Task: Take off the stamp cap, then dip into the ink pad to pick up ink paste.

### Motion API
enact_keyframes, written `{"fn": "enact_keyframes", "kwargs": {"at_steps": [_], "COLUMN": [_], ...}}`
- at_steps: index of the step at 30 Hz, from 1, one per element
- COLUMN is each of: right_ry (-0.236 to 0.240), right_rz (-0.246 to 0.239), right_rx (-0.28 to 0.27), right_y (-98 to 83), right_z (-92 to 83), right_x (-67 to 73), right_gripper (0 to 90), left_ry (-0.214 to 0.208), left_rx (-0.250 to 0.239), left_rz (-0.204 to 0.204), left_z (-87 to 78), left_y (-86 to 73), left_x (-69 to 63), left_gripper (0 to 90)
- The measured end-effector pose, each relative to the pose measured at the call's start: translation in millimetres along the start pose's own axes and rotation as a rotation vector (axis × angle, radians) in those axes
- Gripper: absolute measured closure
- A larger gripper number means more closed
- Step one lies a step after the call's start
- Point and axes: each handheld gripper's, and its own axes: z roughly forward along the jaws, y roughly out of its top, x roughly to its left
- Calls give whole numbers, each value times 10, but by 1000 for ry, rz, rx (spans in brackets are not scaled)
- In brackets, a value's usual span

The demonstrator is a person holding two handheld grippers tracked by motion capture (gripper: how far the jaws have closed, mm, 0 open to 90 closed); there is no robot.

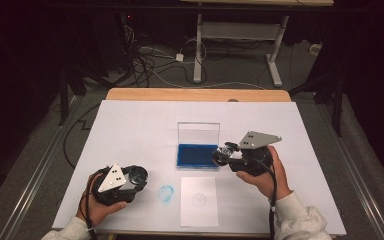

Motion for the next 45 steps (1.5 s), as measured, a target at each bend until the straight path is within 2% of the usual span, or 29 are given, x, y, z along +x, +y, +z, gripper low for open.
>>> {"fn": "enact_keyframes", "kwargs": {"at_steps": [18, 21, 26, 31, 33, 34, 35, 36, 45], "right_ry": [-12, -22, -30, -20, -11, -10, -9, -3, 0], "right_rz": [16, 7, -12, -17, -31, -38, -39, -36, -63], "right_rx": [6, 2, 29, 58, 91, 100, 111, 116, 200], "right_y": [4, 69, 182, 258, 303, 312, 318, 320, 357], "right_z": [44, 27, 78, 158, 245, 278, 310, 346, 656], "right_x": [-90, -125, -185, -219, -220, -220, -220, -218, -108], "right_gripper": [571, 571, 571, 571, 571, 571, 571, 571, 571], "left_ry": [9, 6, 4, 7, 7, 7, 3, 3, 2], "left_rx": [5, 1, 12, 20, 16, 15, 32, 32, 36], "left_rz": [2, -1, 5, 3, 2, 8, 36, 36, 40], "left_z": [-16, -9, -10, -20, -16, -15, -11, -11, -26], "left_y": [-4, 6, -8, -18, -4, 6, 16, 16, 11], "left_x": [-13, -5, -13, -11, -14, -19, -23, -23, -38], "left_gripper": [368, 368, 368, 368, 368, 368, 368, 368, 368]}}
